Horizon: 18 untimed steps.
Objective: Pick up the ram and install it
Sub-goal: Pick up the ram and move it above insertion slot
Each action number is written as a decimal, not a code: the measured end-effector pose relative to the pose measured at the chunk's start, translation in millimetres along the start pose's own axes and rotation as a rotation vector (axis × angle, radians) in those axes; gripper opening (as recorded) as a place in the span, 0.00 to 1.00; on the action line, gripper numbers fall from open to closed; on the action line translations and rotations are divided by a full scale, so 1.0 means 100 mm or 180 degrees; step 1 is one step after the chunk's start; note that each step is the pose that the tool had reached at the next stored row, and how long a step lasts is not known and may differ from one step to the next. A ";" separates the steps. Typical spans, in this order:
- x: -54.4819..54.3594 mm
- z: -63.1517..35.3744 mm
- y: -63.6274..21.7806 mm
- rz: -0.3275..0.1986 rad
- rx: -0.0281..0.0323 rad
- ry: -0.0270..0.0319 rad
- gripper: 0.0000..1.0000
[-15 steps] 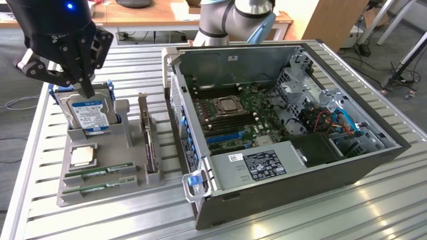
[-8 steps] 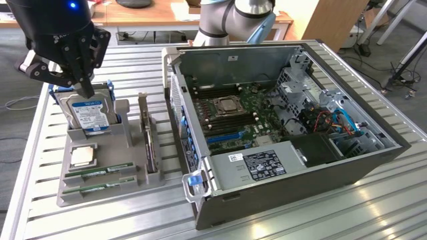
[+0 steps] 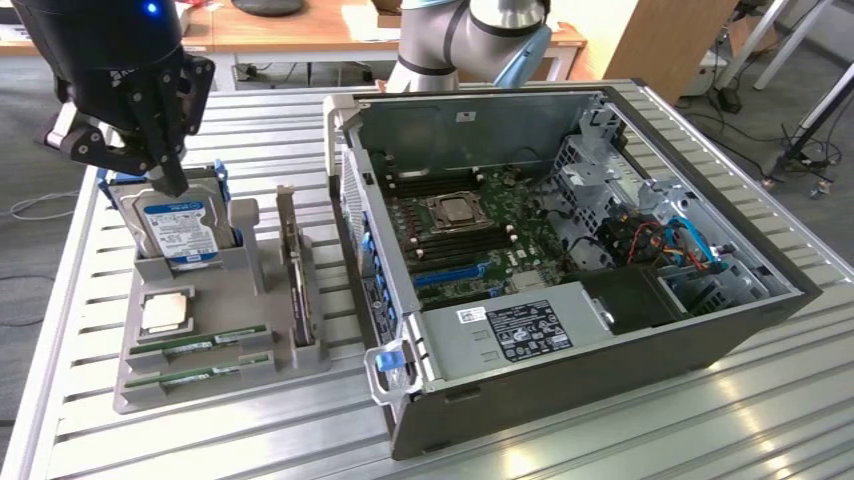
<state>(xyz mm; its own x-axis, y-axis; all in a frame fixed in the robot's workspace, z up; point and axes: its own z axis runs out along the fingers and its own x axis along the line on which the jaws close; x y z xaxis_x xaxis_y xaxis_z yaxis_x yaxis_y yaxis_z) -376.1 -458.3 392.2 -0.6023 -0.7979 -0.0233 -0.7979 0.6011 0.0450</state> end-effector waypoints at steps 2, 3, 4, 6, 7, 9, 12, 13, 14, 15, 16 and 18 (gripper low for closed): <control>0.00 0.000 0.000 -0.0081 -0.0002 0.0004 0.11; 0.00 0.000 0.000 -0.0120 -0.0003 0.0006 0.11; 0.00 0.000 0.000 -0.0159 -0.0004 0.0007 0.11; 0.00 0.000 0.000 -0.0240 -0.0006 0.0011 0.11; 0.00 0.000 0.000 -0.0278 -0.0006 0.0013 0.11; 0.00 0.000 0.000 -0.0353 -0.0008 0.0016 0.11; 0.00 0.000 0.000 -0.0465 -0.0011 0.0021 0.11; 0.00 0.000 0.000 -0.0501 -0.0012 0.0023 0.11; 0.00 0.000 0.000 -0.0541 -0.0013 0.0024 0.11; 0.00 0.000 0.000 -0.0576 -0.0014 0.0026 0.11; 0.00 0.000 0.000 -0.0609 -0.0014 0.0027 0.11; 0.00 0.001 0.000 -0.0679 -0.0016 0.0030 0.11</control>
<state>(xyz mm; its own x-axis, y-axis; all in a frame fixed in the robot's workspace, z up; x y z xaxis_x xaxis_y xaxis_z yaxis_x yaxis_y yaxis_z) -376.1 -458.3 392.1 -0.4196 -0.9074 -0.0234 -0.9072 0.4183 0.0450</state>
